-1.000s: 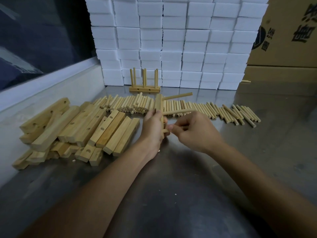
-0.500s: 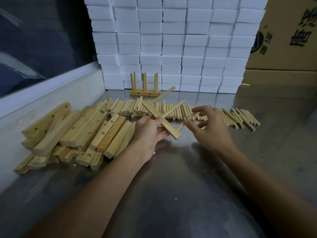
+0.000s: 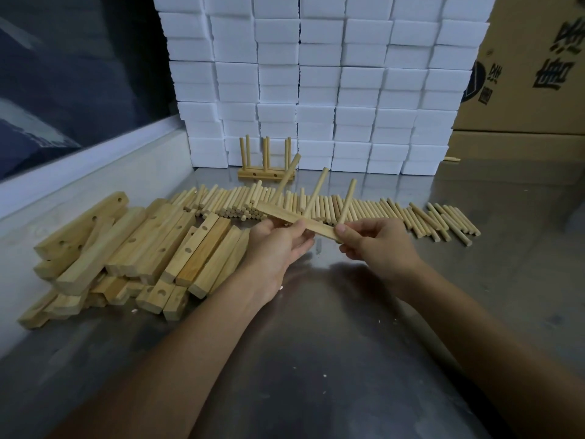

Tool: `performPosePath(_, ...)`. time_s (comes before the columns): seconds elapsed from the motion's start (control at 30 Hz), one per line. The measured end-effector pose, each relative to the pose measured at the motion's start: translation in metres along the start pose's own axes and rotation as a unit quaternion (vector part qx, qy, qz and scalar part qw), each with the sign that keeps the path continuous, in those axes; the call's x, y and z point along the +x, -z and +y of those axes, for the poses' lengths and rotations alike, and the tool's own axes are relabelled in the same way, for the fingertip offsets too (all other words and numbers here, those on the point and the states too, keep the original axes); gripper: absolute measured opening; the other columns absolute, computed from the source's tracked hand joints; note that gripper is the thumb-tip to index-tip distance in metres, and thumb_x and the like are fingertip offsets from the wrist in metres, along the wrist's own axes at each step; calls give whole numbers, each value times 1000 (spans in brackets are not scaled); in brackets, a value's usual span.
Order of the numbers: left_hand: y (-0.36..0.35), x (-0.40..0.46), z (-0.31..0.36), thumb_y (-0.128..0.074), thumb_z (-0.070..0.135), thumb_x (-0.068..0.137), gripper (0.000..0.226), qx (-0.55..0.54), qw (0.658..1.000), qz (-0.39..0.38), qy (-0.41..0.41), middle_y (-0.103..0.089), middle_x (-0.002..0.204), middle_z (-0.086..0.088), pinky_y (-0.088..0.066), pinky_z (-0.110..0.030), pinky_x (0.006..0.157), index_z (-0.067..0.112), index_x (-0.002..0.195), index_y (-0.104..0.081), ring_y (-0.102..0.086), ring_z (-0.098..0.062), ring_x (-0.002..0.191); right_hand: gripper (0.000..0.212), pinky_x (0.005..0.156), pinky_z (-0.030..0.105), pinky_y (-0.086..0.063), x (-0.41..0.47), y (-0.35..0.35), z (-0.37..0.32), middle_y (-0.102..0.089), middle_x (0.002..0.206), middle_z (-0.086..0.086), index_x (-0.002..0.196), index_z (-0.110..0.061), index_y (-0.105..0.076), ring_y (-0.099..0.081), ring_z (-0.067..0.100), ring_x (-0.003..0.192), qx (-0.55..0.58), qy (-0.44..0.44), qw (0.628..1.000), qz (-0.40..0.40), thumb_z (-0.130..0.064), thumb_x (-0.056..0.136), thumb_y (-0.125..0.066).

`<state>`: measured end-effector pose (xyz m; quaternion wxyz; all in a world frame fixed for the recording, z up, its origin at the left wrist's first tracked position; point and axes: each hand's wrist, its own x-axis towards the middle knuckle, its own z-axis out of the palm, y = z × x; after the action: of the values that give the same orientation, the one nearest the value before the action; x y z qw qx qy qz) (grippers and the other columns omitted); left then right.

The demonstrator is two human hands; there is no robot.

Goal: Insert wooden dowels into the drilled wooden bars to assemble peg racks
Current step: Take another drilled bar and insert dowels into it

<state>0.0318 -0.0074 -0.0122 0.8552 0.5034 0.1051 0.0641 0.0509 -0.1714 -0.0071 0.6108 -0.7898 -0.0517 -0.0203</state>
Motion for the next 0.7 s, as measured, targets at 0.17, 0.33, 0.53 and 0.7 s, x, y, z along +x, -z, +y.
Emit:
performPosePath(0.17, 11, 7, 2, -61, 12, 95, 30, 289, 941, 116, -129, -64, 87, 1, -61, -41, 72, 15, 124, -54, -69, -16, 70, 12, 73, 34, -61, 31, 0, -12, -73, 70, 2, 77, -21, -75, -69, 17, 71, -42, 44, 997, 48, -29, 87, -75)
performPosePath(0.33, 27, 14, 1, -61, 18, 92, 9, 617, 742, 45, -257, -59, 72, 9, -47, -29, 61, 24, 86, -58, -58, -12, 69, 13, 52, 23, -53, 84, -18, -30, -71, 66, 2, 77, -22, -74, -60, 8, 54, -81, 78, 992, 65, -28, 88, -74)
performPosePath(0.53, 26, 20, -1, -56, 31, 92, 6, 676, 695, 22, -244, -57, 71, 12, -47, -34, 64, 31, 87, -58, -56, -13, 75, 16, 72, 28, -55, 159, -53, -35, -71, 84, 4, 87, -11, -75, -67, 13, 77, -148, 95, 981, 81, -26, 90, -73)
performPosePath(0.7, 26, 20, -1, -53, 33, 94, 6, 683, 685, 21, -252, -56, 71, 10, -37, -31, 58, 30, 89, -55, -51, -9, 67, 16, 73, 28, -54, 203, -78, -25, -69, 76, 3, 89, -5, -76, -62, 10, 71, -221, 103, 968, 59, -21, 89, -74)
